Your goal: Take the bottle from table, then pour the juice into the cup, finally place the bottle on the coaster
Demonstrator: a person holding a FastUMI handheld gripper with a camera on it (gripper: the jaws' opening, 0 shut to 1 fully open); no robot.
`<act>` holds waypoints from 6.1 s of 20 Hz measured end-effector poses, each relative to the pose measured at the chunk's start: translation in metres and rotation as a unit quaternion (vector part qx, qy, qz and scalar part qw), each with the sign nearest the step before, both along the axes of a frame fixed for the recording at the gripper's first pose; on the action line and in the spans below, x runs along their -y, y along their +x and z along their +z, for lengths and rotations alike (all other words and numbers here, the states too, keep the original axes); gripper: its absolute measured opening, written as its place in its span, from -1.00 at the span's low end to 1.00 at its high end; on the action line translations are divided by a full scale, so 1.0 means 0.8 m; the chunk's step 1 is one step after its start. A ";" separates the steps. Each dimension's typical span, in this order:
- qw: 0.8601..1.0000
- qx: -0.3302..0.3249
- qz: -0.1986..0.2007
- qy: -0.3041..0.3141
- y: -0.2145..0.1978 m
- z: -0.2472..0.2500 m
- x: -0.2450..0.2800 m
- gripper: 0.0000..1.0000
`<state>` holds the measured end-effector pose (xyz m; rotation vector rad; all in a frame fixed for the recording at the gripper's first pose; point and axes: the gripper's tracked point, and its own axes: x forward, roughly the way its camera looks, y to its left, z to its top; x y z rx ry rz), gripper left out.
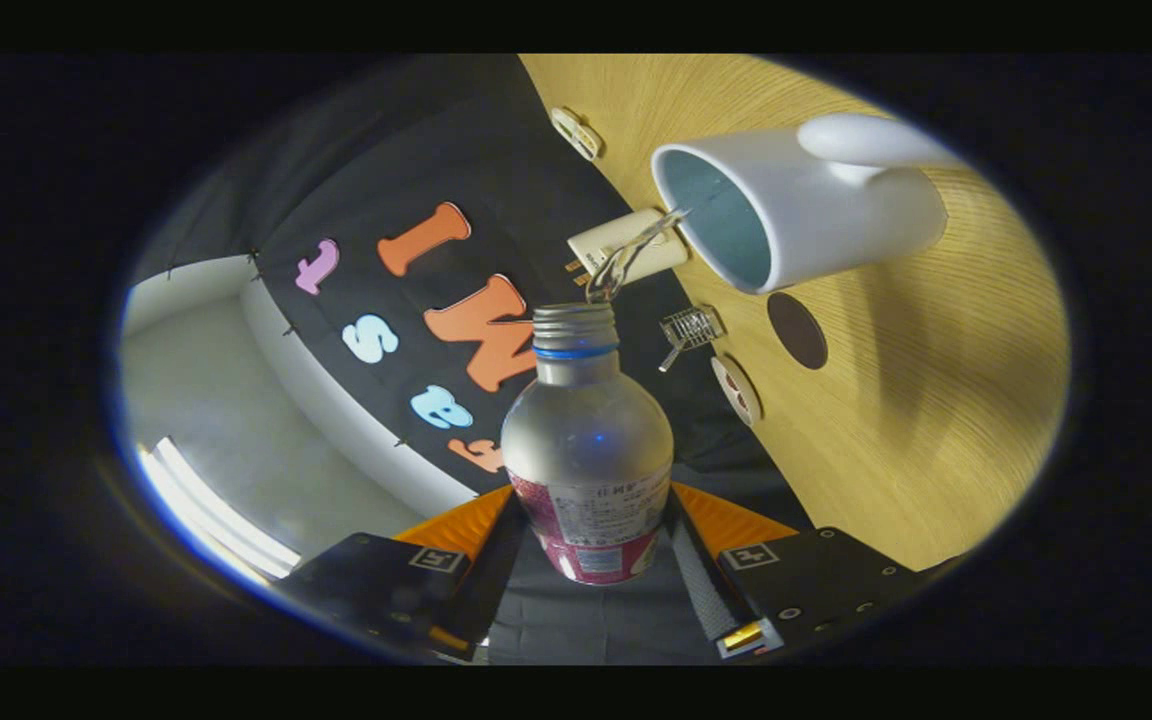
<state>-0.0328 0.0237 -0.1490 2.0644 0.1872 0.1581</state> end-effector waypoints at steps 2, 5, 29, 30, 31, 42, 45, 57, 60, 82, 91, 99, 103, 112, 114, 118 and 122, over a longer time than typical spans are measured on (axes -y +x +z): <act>1.000 0.002 0.000 0.011 -0.001 0.004 0.001 0.56; 1.000 0.004 -0.001 0.019 -0.002 0.007 0.003 0.56; 0.994 0.013 0.000 0.105 -0.011 0.035 0.015 0.56; 0.994 0.013 -0.001 0.110 -0.010 0.034 0.016 0.55; 0.994 0.013 -0.001 0.112 -0.011 0.035 0.017 0.56; 0.988 0.020 -0.006 0.154 -0.012 0.045 0.031 0.56; 0.987 0.023 -0.008 0.159 -0.010 0.046 0.034 0.56; 0.986 0.020 -0.009 0.162 -0.009 0.047 0.035 0.56; 0.988 0.011 -0.005 0.153 -0.007 0.042 0.031 0.56; 0.946 -0.090 0.026 -0.312 0.019 -0.065 0.004 0.55; 0.851 -0.041 0.054 -0.520 0.054 -0.059 -0.029 0.56; 0.770 -0.029 0.065 -0.634 0.096 -0.068 -0.031 0.56; 0.740 -0.026 0.066 -0.668 0.115 -0.075 -0.024 0.56; 0.621 -0.043 0.060 -0.780 0.151 -0.096 0.004 0.56; 0.605 -0.046 0.061 -0.793 0.159 -0.102 0.009 0.56; 0.590 -0.060 0.072 -0.802 0.171 -0.126 0.011 0.56; 0.593 -0.073 0.086 -0.797 0.181 -0.150 0.008 0.57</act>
